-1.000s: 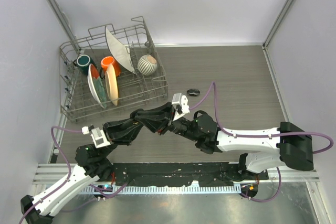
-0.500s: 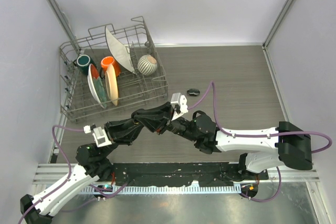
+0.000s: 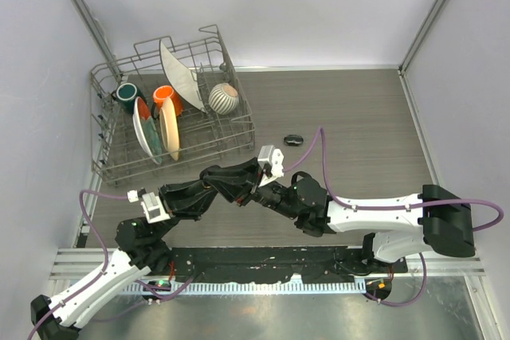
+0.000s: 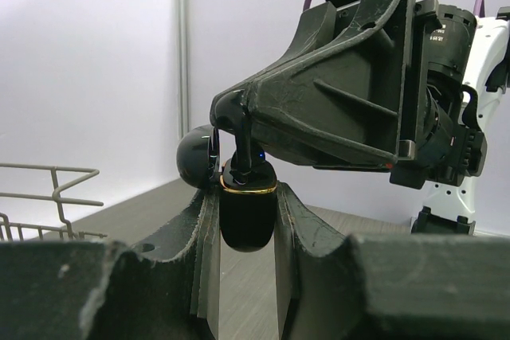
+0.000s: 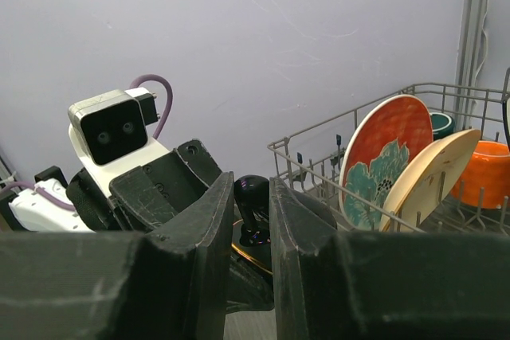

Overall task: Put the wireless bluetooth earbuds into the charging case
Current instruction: Place the earbud in the charging case.

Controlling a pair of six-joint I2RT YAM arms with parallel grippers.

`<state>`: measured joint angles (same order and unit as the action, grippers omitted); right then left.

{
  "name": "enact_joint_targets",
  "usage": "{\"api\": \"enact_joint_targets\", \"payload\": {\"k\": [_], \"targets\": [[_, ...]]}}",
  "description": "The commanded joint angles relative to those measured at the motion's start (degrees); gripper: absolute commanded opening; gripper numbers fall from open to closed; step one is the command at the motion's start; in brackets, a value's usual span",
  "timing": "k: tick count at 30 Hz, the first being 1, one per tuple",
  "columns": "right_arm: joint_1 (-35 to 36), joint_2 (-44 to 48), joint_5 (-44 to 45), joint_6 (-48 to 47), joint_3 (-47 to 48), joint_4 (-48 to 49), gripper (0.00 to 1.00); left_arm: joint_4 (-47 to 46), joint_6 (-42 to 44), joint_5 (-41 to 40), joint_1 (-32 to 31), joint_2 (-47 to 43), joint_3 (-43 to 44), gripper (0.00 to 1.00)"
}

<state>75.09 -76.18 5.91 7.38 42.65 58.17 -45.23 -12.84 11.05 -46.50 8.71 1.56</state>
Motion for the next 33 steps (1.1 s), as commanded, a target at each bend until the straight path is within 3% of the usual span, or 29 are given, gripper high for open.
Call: {"api": "enact_joint_targets", "payload": {"k": [1, 16, 33], "targets": [[1.28, -0.54, 2.08, -2.72, 0.68, -0.69, 0.01, -3.81, 0.89, -0.59, -0.08, -0.45, -3.06, 0.00], [3.40, -2.04, 9.81, -7.11, -0.82, 1.51, 0.01, -4.07, 1.06, -1.12, -0.08, -0.71, -2.71, 0.00], [3.92, -1.69, 8.68, -5.09, -0.64, -0.07, 0.01, -3.99, 1.59, -2.70, 0.00, -0.54, -2.79, 0.00]]}}
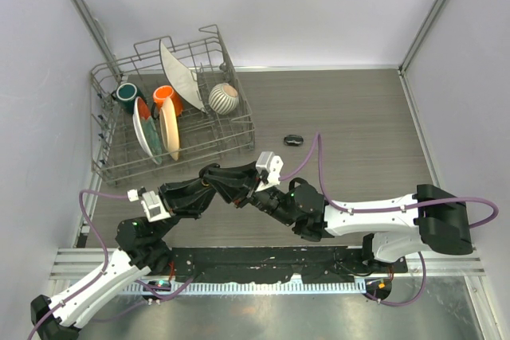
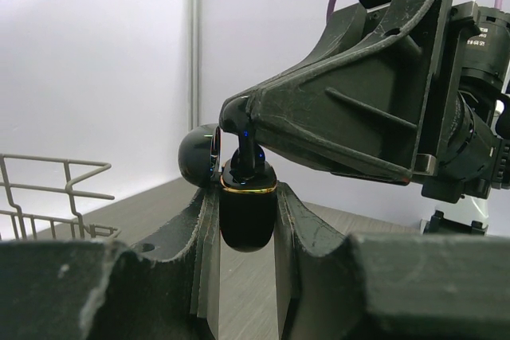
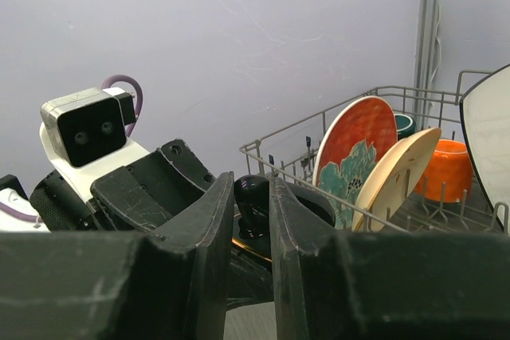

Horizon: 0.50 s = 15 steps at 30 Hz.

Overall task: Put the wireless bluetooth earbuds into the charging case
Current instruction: Place the earbud in the charging case.

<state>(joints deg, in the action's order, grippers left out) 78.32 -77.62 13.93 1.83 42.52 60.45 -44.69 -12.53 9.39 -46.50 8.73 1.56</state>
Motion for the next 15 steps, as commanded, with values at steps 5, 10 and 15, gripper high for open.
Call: {"api": "enact_joint_targets", "payload": {"k": [5, 10, 15], "targets": [[0.78, 0.37, -0.14, 2.21, -0.51, -4.02, 0.01, -4.36, 1.55, -1.30, -0.08, -0.38, -2.71, 0.00], [0.78, -0.33, 1.36, 2.92, -0.77, -2.79, 0.01, -4.44, 1.64, -0.43, -0.08, 0.23, -2.44, 0.00], [0.78, -1.56, 1.97, 2.92, 0.01, -1.56, 0.01, -4.44, 1.64, 0.54, -0.08, 0.58, -2.18, 0.00]]}}
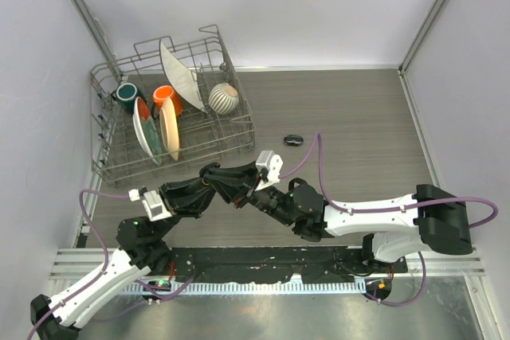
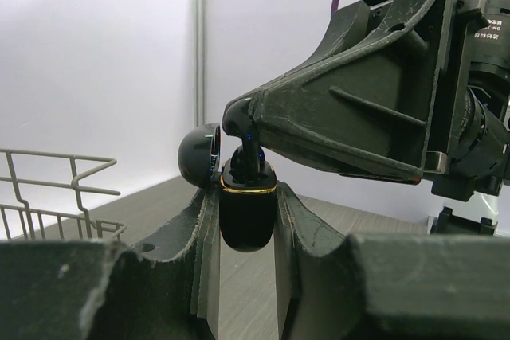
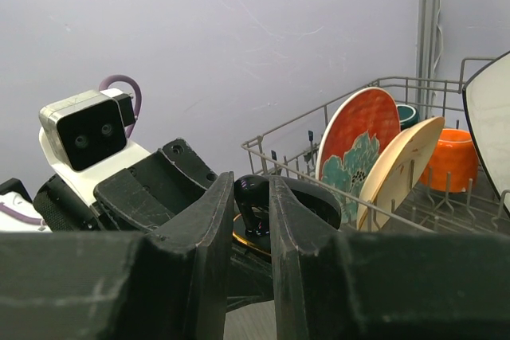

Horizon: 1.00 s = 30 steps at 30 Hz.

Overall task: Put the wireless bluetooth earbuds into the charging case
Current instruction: Place the earbud in the charging case.

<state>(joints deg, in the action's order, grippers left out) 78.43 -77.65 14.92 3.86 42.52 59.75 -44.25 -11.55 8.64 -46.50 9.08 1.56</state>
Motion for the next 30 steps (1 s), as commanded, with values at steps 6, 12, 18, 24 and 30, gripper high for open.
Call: {"api": "enact_joint_targets", "payload": {"k": [6, 12, 18, 24, 30], "targets": [[0.76, -2.86, 2.13, 0.98, 0.11, -0.25, 0.01, -4.79, 0.83, 1.81, -0.17, 0.15, -2.00, 0.00], [0.76, -2.60, 4.07, 0.19, -1.65, -0.24, 0.01, -4.79, 1.18, 1.11, -0.08, -0.73, -2.09, 0.00], [0.76, -1.28, 4.59, -0.52, -2.88, -2.61, 0.01, -4.88, 1.97, -0.03, -0.08, -2.75, -2.35, 0.00], [0.76, 0.13, 5.47, -2.10, -2.80, -6.30, 0.01, -4.88, 2.06, -0.91, -0.08, -4.86, -3.14, 0.00], [0.76, 1.36, 6.09, -3.15, -1.74, -10.08, 0.01, -4.88, 2.15, -1.09, -0.08, -5.39, -3.23, 0.00]]}}
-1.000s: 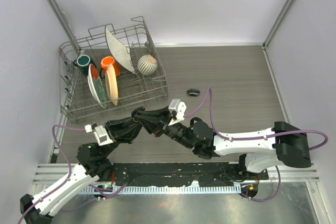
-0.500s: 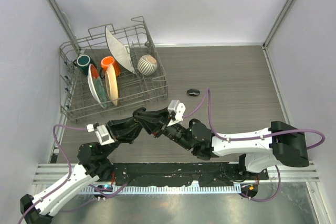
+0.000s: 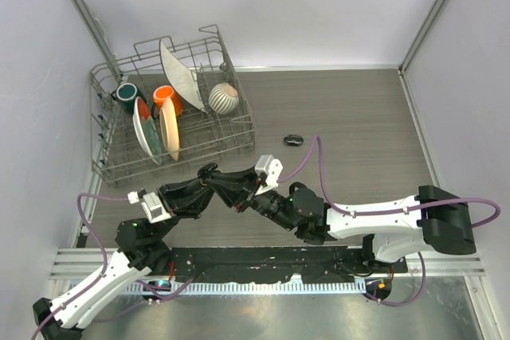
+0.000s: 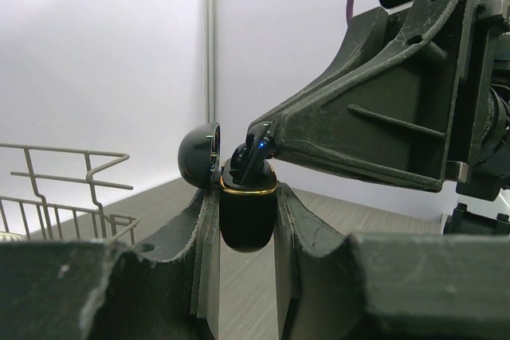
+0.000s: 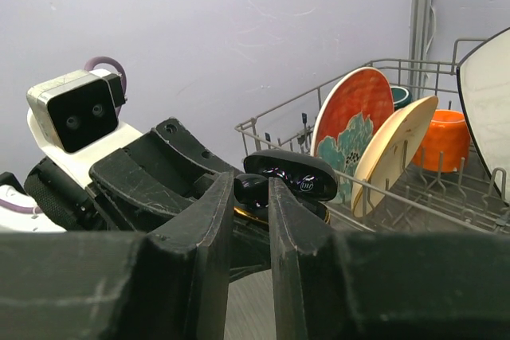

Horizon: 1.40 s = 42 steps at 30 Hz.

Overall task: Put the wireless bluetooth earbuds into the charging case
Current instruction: Place the earbud in the charging case.

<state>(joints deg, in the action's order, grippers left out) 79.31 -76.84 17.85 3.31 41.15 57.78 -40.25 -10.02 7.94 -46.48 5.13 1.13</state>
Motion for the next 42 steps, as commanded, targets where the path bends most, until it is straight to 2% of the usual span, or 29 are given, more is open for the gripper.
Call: {"api": "enact_joint_targets", "payload": {"k": [1, 15, 35, 42], "targets": [[-0.12, 0.46, 3.16, -2.78, -0.19, -8.73, 0.01, -8.88, 0.62, -0.39, -0.10, -1.43, -2.80, 0.00], [-0.12, 0.55, 4.74, -2.79, 4.82, -15.41, 0.01, -8.88, 0.79, 5.06, -0.10, -0.11, -2.36, 0.00], [-0.03, 3.18, 6.67, -2.52, 6.49, -24.03, 0.01, -8.71, 1.76, 4.01, -0.10, -1.70, -2.18, 0.00], [-0.12, 3.10, 9.84, -2.43, 7.81, -26.84, 0.01, -8.71, 1.76, 4.27, -0.10, -1.70, -1.92, 0.00]]}}
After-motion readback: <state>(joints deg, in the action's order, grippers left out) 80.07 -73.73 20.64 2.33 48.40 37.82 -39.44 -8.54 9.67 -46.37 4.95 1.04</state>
